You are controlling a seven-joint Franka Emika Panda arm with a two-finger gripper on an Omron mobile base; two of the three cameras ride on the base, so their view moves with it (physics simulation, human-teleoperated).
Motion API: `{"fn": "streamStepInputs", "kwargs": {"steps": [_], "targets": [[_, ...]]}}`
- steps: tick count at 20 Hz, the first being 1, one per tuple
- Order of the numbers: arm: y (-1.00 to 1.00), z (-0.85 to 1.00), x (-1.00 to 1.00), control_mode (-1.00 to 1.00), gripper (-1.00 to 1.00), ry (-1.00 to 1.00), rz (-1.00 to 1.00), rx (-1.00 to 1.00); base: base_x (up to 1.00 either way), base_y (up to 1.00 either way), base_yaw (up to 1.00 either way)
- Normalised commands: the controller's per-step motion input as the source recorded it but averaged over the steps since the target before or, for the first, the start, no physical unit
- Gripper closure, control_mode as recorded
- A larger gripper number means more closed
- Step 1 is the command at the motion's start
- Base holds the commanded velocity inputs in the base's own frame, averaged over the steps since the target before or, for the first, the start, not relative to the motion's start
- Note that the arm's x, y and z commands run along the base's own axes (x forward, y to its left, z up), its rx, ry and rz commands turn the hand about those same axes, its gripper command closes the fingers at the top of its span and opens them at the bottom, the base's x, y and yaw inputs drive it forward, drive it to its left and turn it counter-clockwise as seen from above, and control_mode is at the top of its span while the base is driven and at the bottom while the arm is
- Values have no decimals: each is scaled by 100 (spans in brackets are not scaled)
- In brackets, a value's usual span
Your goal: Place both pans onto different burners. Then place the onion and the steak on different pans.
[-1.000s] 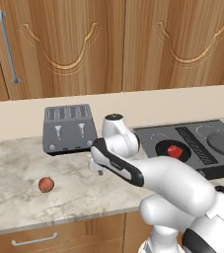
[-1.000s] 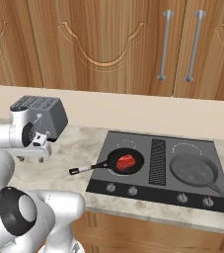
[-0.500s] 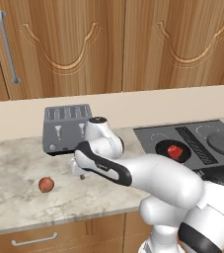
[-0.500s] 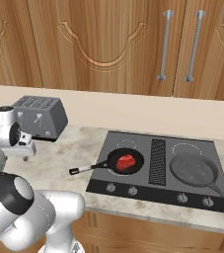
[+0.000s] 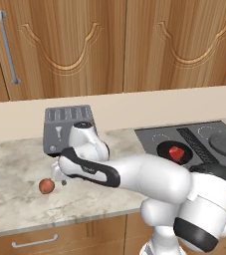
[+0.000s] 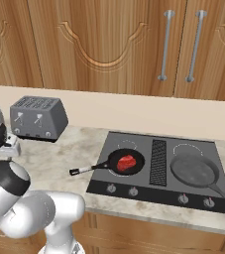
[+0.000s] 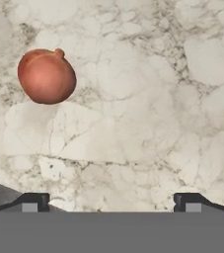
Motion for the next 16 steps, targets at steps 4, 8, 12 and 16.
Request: {"fn": "streamStepInputs", "kwargs": {"steps": [4,8,12,16], "targets": [[56,0,0,-100,-100,0,0,0,0,0,0],[36,2,0,-100,-100,0,0,0,0,0,0],[20,0,0,-100,-100,0,0,0,0,0,0],[8,0,1,-100,-100,-2,0,0,0,0,0]]}}
